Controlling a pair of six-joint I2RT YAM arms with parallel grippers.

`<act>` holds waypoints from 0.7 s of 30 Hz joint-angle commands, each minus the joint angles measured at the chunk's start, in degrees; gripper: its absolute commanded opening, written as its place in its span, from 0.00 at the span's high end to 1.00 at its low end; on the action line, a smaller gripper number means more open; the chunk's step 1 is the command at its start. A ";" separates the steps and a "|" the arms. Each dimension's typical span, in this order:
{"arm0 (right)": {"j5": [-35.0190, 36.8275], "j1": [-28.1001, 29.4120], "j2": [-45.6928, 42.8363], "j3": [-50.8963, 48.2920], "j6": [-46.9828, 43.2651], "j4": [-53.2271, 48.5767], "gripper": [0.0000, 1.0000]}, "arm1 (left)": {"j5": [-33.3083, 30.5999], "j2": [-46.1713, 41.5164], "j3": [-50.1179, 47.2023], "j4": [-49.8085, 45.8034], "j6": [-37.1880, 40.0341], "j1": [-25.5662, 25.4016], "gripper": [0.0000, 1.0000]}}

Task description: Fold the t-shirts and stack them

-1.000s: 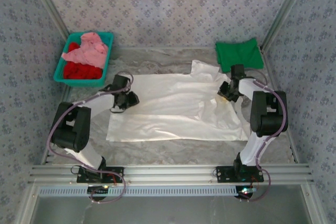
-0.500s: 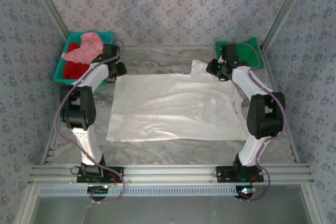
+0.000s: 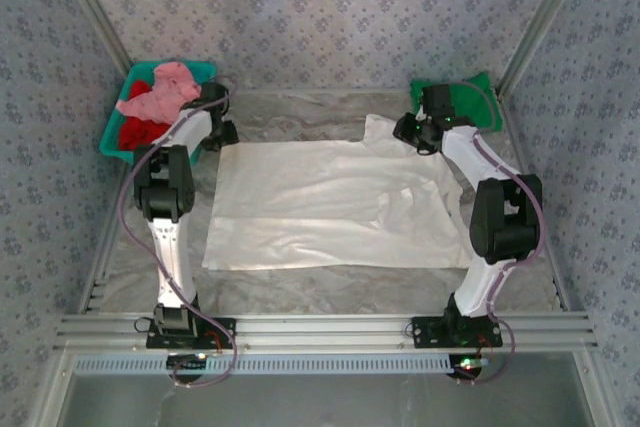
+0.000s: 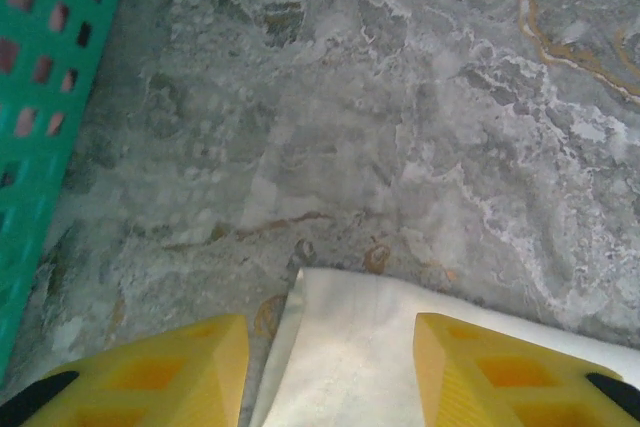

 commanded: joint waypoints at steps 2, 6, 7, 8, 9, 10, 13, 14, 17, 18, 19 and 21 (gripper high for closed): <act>-0.89 -0.67 -0.76 -0.93 -0.82 0.95 0.65 | 0.32 3.47 5.36 -5.21 1.54 0.70 0.54; -1.14 -0.74 -0.94 -0.68 -0.61 1.18 0.65 | 1.54 4.56 5.87 -4.91 1.32 0.76 0.56; -1.14 -0.75 -1.02 -0.57 -0.65 1.09 0.65 | 1.80 4.76 5.91 -5.15 1.20 0.70 0.57; -1.07 -0.81 -1.18 -0.40 -0.57 1.11 0.65 | 1.93 4.72 5.98 -5.13 0.99 0.76 0.58; -1.11 -0.83 -1.29 -0.40 -0.61 1.06 0.65 | 2.14 4.60 5.64 -5.00 0.86 0.75 0.58; -1.07 -0.87 -1.45 -0.31 -0.61 1.08 0.65 | 2.29 4.33 5.02 -5.00 0.56 0.76 0.57; -0.90 -0.92 -1.97 -0.33 -0.71 1.10 0.65 | 2.68 3.20 2.28 -4.03 -0.29 0.72 0.57; -1.10 -0.96 -1.99 -0.31 -0.63 1.18 0.65 | 2.68 2.94 1.76 -4.11 -0.41 0.69 0.58; -1.61 -1.25 -1.96 -0.40 -0.41 1.35 0.65 | 3.24 3.00 1.03 -3.74 -0.77 0.83 0.62; -1.68 -1.33 -1.99 -0.54 -0.33 1.48 0.65 | 3.54 3.17 1.29 -3.89 -0.62 0.83 0.69; -1.81 -1.40 -1.99 -0.65 -0.30 1.59 0.65 | 3.64 3.33 1.57 -3.94 -0.51 0.78 0.77; -1.78 -1.53 -1.90 -0.65 -0.24 1.62 0.65 | 3.40 3.16 1.91 -4.03 -0.42 0.85 0.79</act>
